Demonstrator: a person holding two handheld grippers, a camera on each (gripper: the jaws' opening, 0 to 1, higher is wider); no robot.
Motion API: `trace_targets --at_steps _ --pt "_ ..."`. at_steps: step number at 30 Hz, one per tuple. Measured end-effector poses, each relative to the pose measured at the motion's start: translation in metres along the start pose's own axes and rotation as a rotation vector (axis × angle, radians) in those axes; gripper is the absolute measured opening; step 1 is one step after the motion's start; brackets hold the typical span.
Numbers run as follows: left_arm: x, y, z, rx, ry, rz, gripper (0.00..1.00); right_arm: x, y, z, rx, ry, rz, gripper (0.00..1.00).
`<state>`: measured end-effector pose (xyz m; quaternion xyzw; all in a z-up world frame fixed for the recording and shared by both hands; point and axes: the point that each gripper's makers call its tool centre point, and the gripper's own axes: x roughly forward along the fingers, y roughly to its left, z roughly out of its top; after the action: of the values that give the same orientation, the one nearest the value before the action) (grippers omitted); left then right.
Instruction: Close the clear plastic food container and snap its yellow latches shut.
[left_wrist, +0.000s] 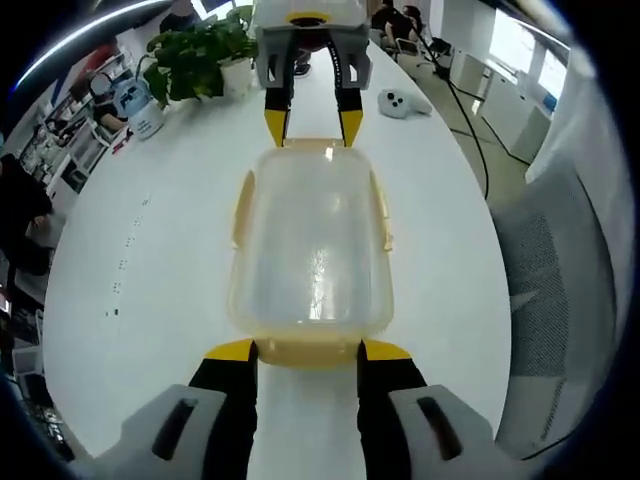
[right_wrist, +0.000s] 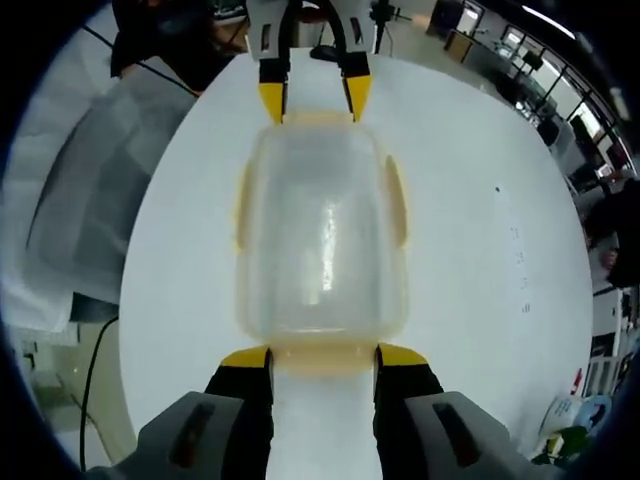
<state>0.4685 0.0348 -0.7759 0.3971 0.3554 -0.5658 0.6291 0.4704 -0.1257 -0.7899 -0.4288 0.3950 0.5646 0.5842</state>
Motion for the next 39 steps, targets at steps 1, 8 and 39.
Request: trace_targets --at_steps 1,8,39 --pt "0.0 0.0 0.0 0.001 0.0 0.0 0.38 0.0 0.0 -0.001 0.006 -0.001 0.002 0.37" --pt "0.004 0.001 0.0 0.002 0.003 -0.006 0.38 0.004 0.0 -0.003 0.01 0.0 0.008 0.37" --pt "0.021 0.002 -0.008 -0.012 0.002 -0.032 0.39 0.013 -0.002 -0.007 0.034 0.013 0.034 0.38"
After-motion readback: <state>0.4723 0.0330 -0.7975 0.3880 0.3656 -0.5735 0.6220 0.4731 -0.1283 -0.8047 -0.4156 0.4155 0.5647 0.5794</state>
